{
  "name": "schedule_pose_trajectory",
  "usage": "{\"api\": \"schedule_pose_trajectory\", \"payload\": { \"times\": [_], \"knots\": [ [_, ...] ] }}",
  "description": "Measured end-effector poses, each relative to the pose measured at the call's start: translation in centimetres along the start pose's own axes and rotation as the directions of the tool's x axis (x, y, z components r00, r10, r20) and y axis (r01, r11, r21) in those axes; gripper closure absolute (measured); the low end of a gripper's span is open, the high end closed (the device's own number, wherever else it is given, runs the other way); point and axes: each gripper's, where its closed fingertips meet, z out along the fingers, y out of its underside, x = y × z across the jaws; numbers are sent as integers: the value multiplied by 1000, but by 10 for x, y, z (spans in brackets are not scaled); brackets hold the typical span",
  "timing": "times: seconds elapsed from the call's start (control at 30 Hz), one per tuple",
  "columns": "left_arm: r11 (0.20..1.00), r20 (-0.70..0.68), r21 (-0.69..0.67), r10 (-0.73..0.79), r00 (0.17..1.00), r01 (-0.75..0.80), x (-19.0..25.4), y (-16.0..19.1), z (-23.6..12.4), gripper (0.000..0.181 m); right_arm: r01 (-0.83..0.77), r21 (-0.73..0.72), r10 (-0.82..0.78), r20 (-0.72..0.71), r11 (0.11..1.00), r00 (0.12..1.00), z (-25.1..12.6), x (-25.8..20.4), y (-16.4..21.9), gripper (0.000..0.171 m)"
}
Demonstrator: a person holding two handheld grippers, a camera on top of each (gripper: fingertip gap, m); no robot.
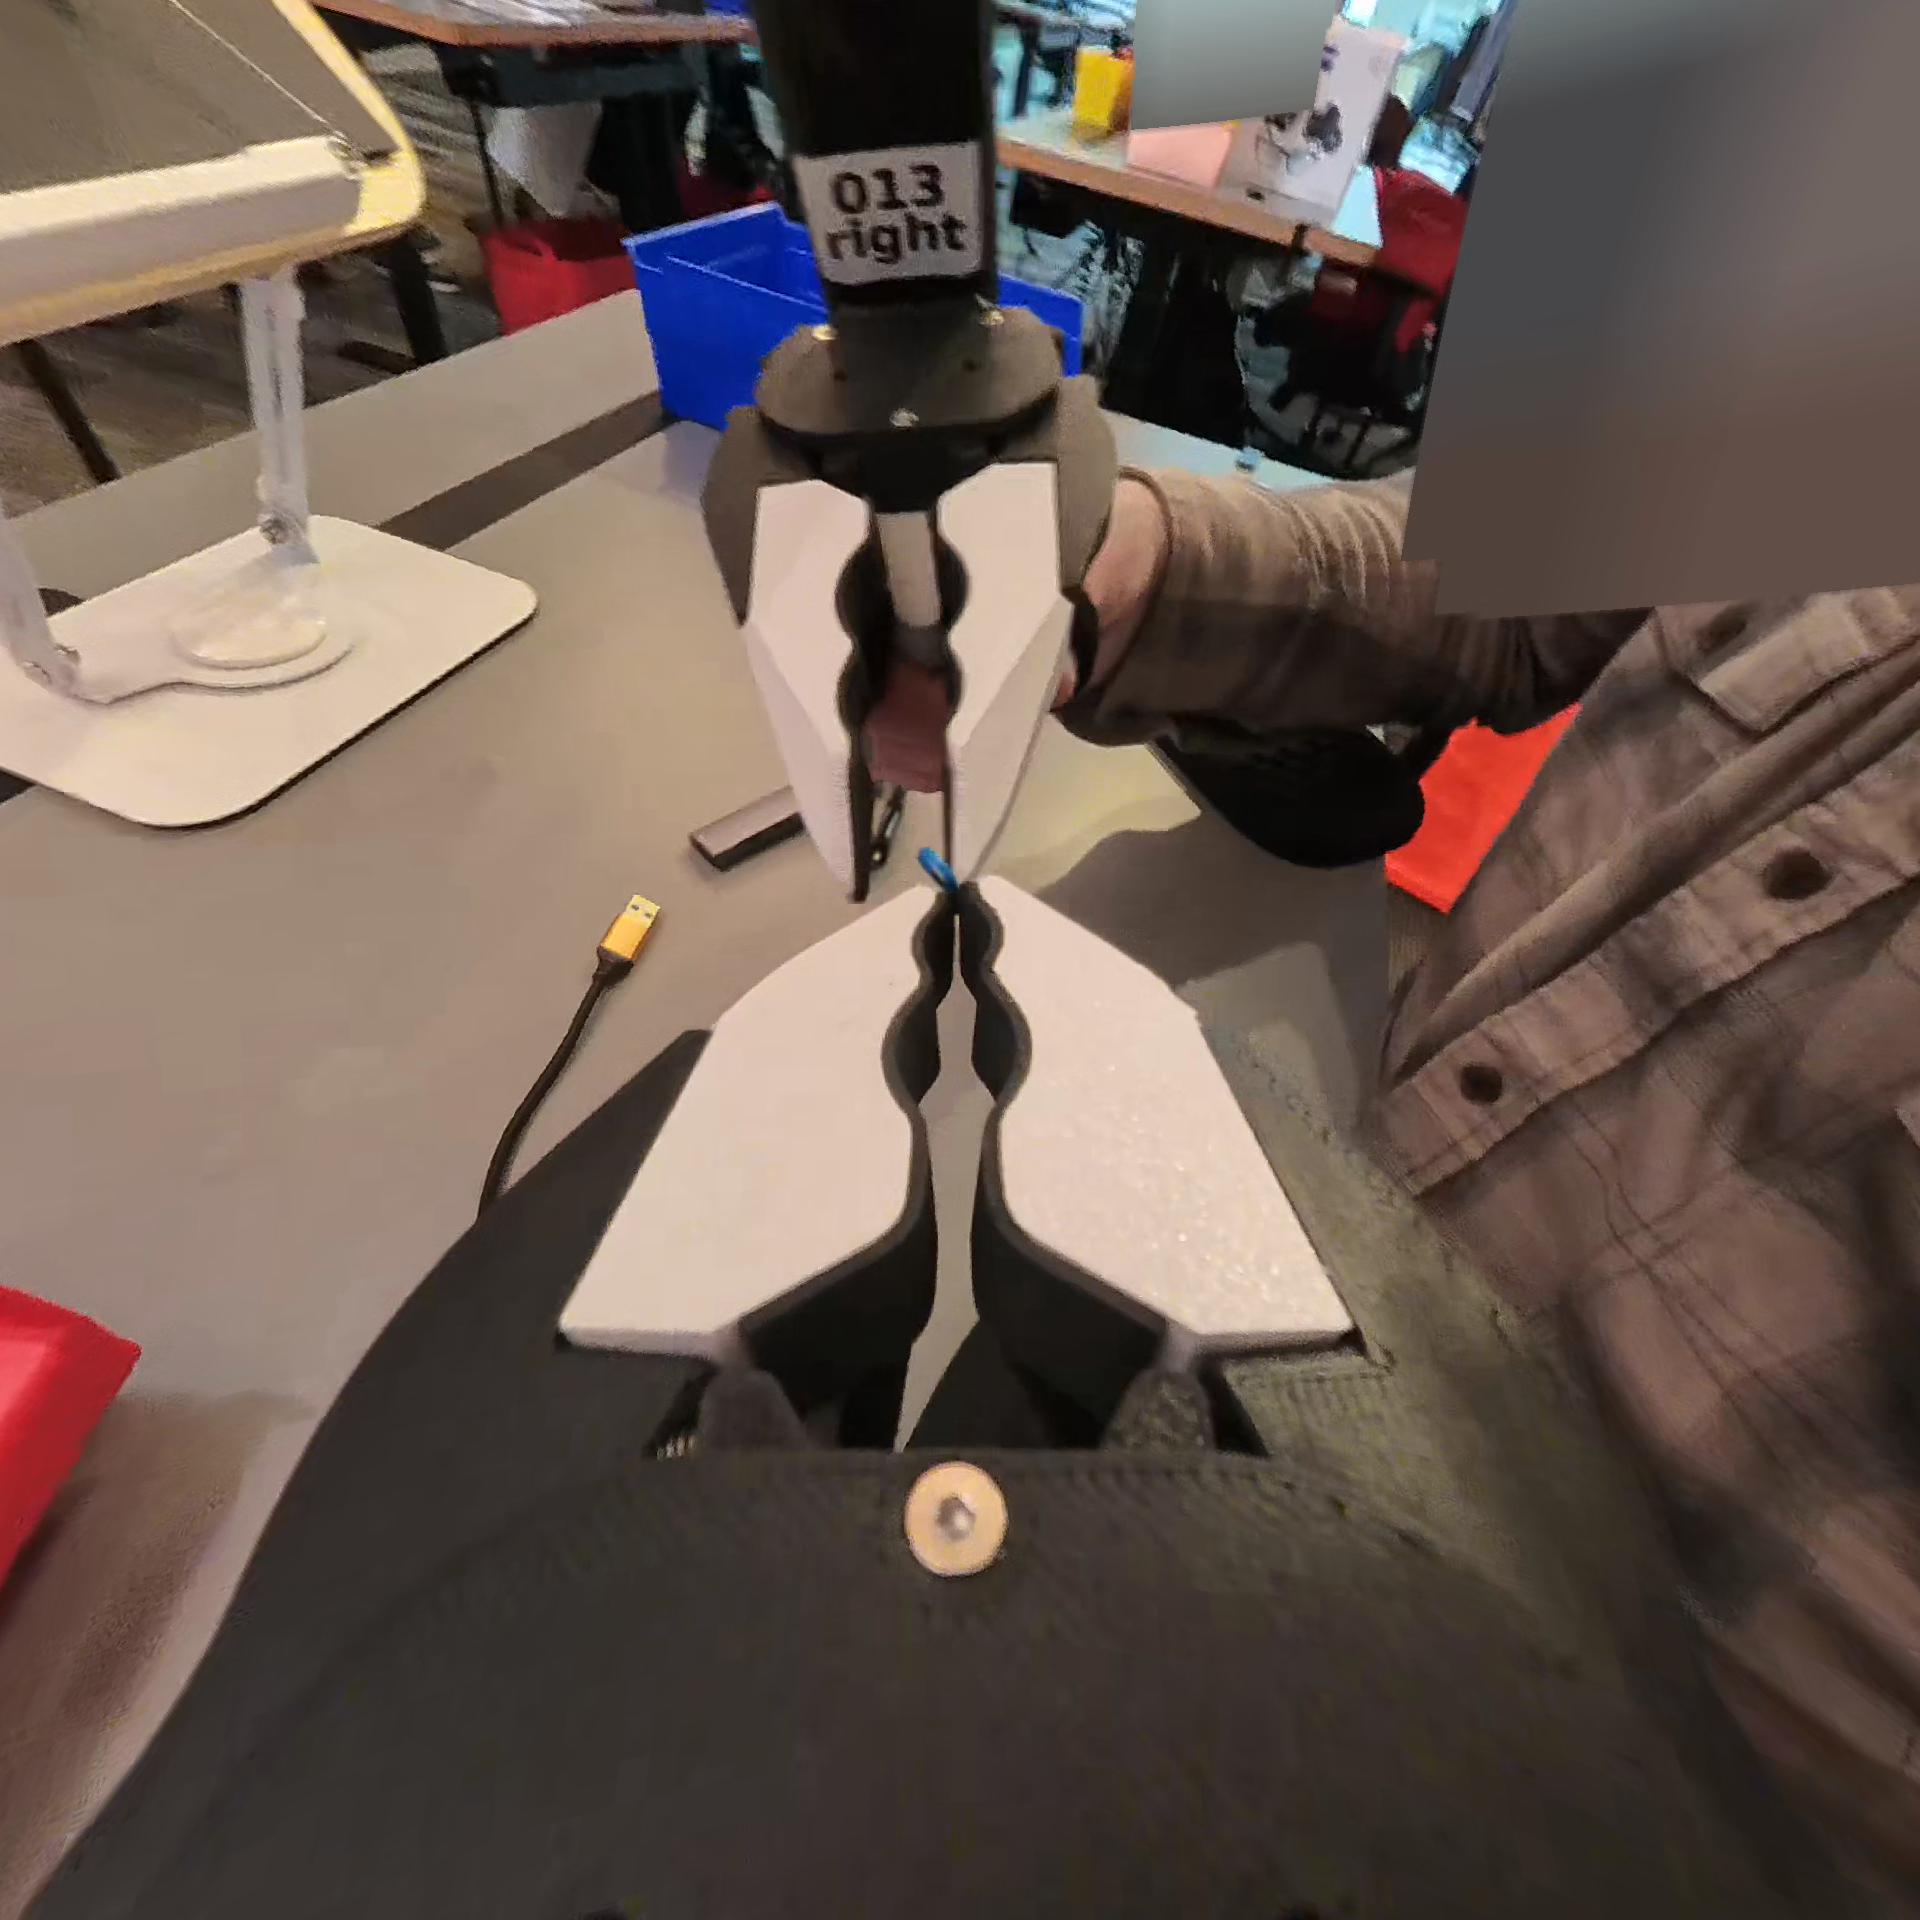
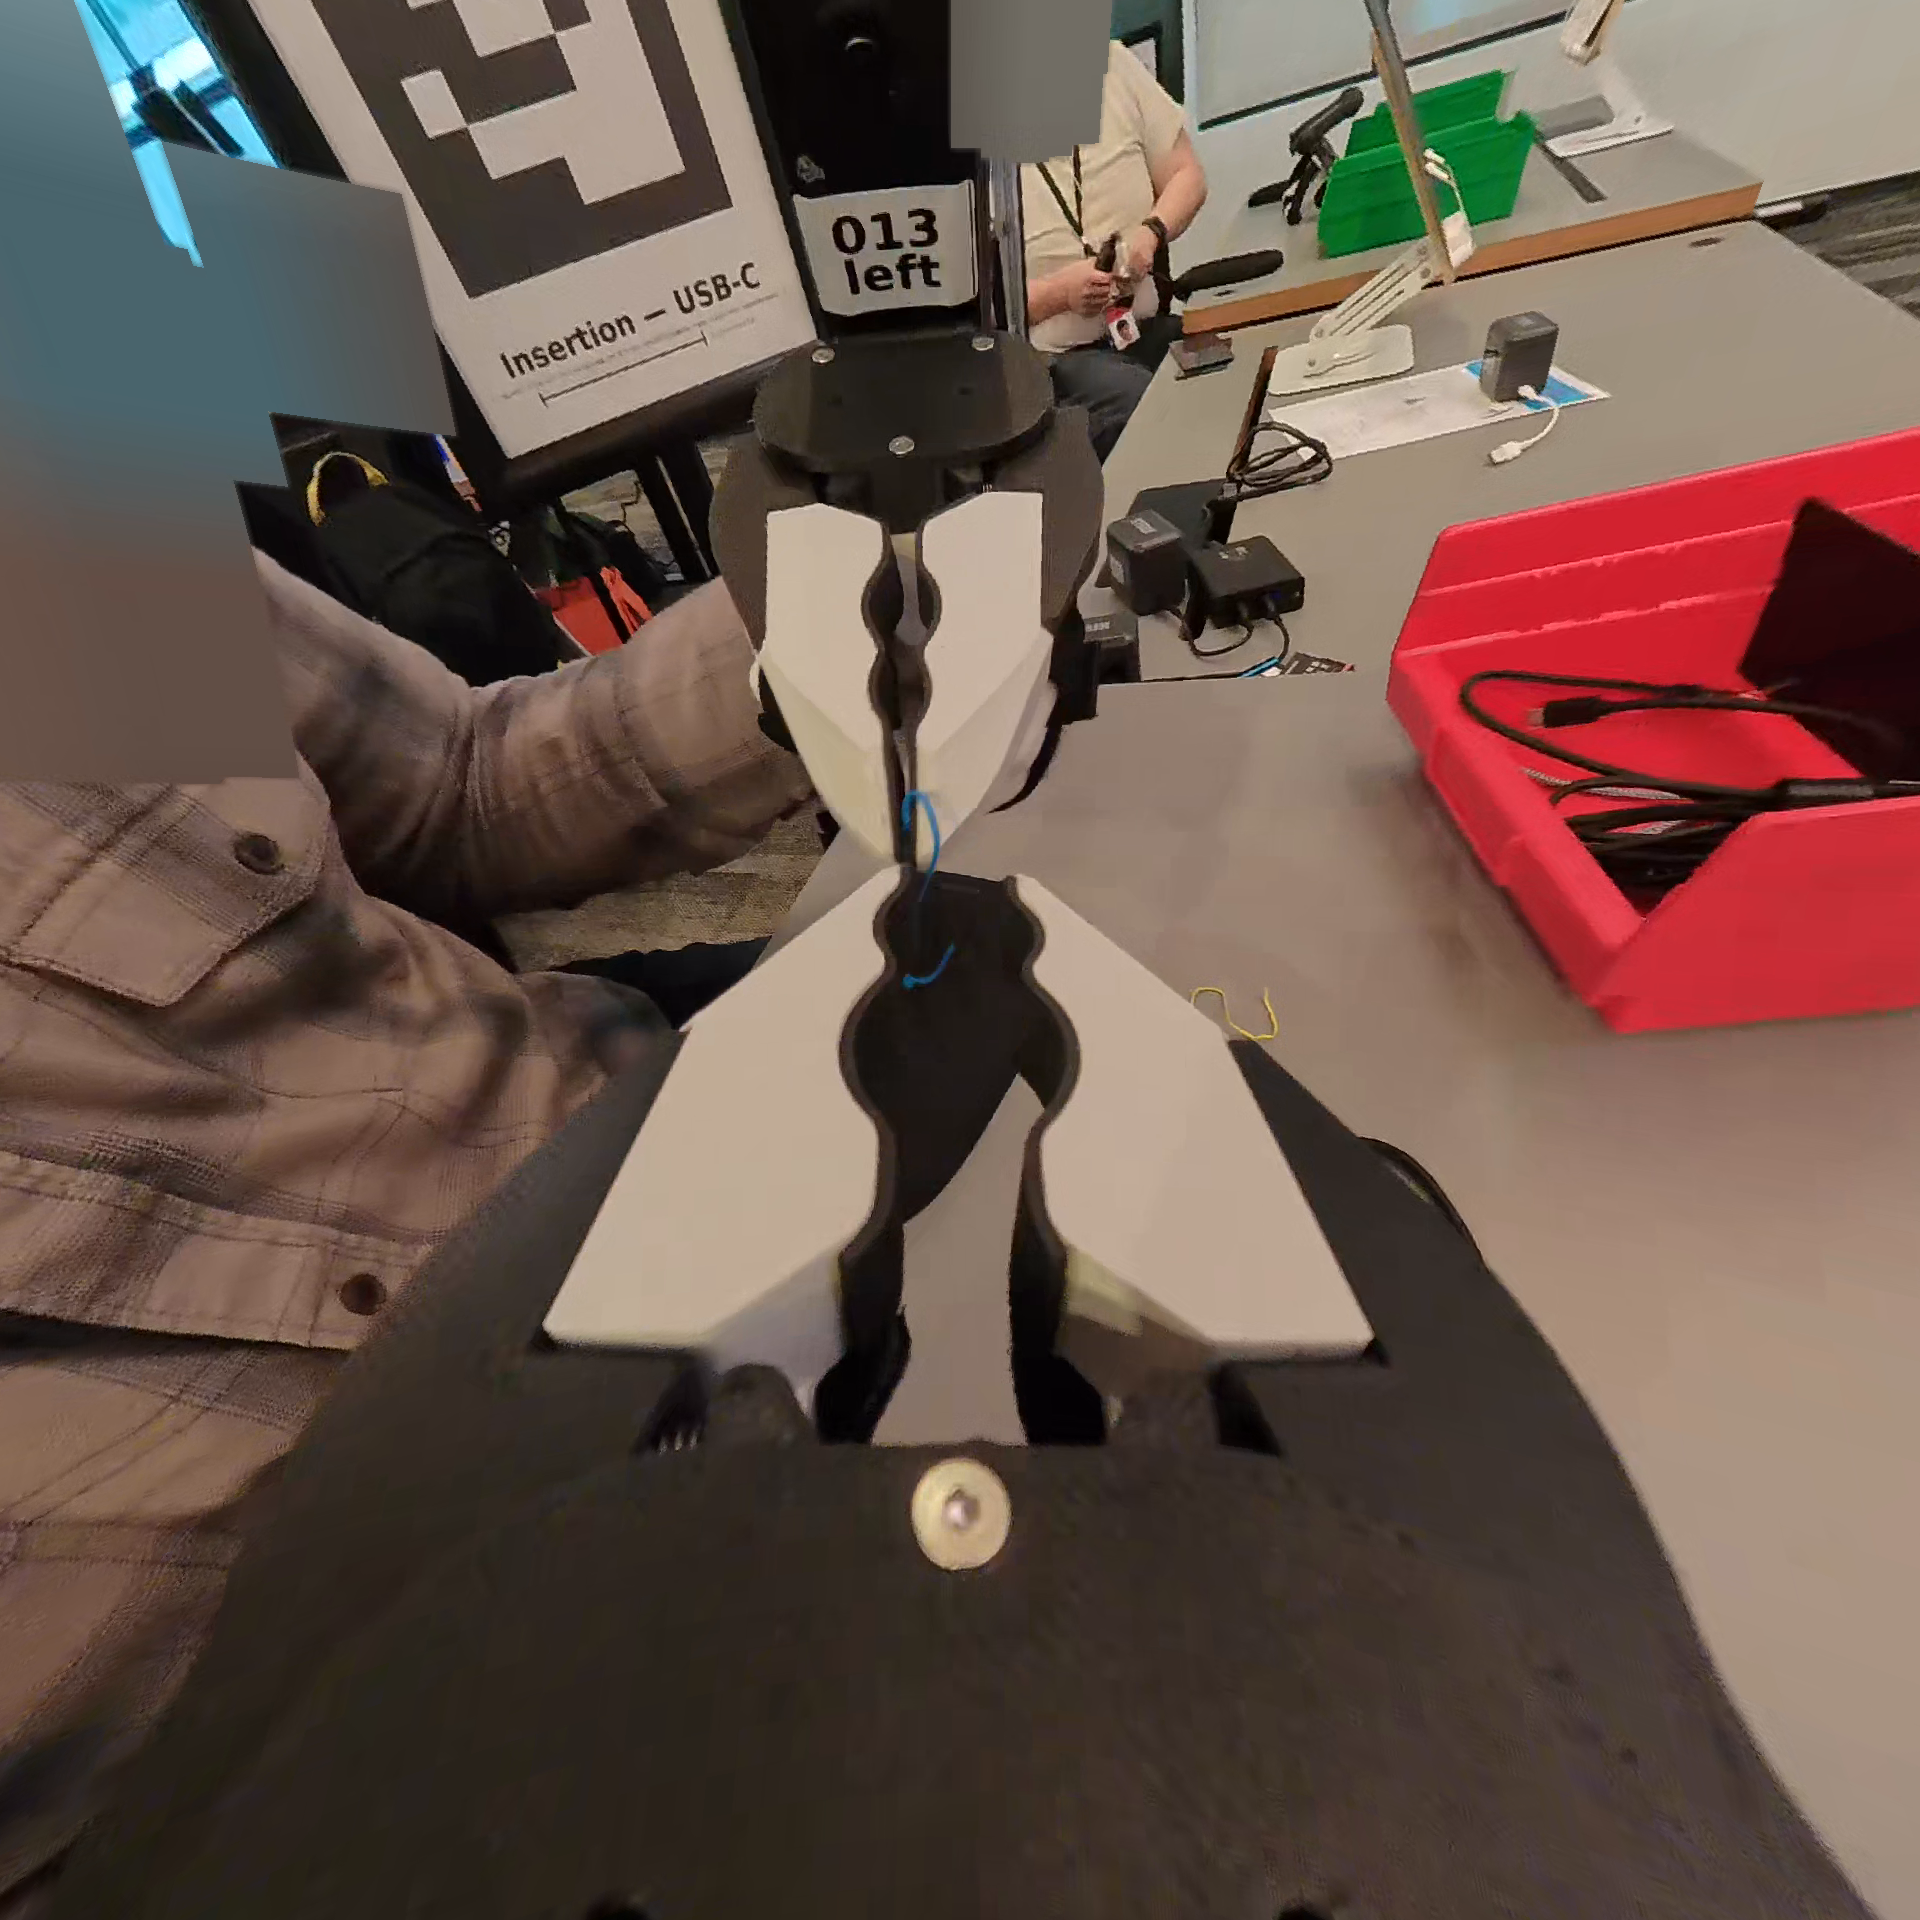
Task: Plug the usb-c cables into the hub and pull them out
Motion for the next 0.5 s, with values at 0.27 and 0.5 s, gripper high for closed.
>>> {"api": "schedule_pose_trajectory", "payload": {
  "times": [0.27,0.5],
  "knots": [
    [998,-54,4,55,997,-55,2,-7,3,180,-66,52,60,107,996,992,-2,-9,-3,171],
    [1000,-49,2,31,998,-31,-4,-3,6,180,117,-3,-117,-117,993,986,-15,3,-10,171]
  ]
}}
